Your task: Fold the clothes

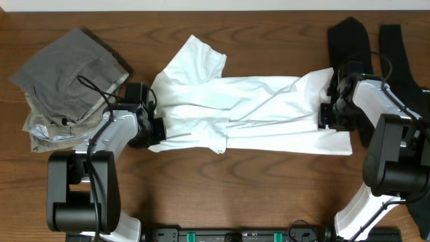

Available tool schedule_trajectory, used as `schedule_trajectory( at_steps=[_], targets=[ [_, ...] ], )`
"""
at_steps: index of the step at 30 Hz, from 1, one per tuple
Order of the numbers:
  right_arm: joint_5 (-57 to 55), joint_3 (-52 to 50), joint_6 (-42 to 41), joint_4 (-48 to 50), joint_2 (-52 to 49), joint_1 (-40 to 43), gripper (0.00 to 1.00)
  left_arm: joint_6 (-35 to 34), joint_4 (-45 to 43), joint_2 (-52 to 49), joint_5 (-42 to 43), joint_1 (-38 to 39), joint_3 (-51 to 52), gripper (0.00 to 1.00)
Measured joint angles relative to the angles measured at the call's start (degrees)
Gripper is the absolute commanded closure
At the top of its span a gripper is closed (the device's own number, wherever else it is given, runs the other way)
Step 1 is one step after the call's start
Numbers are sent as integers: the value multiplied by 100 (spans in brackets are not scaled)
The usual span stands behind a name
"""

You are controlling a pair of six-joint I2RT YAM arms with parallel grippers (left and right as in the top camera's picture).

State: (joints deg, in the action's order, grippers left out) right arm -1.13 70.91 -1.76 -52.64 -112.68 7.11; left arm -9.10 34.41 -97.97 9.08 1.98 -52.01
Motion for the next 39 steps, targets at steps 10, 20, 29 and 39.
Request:
schedule_trajectory(
  at_steps=[10,20,29,39],
  targets=[
    [-2,-31,-177,-136,46,7,52,0,205,83,90,-2,-9,94],
    [-214,-125,-234,752,1272,33,44,13,-382,1794,299,-2,-173,94],
    [26,-4,103,1740,1427,57,92,13,-463,1967,302,-2,-214,93],
    [70,-15,205,2992,197,385,99,13,-420,1963,302,-2,-214,93]
  ],
)
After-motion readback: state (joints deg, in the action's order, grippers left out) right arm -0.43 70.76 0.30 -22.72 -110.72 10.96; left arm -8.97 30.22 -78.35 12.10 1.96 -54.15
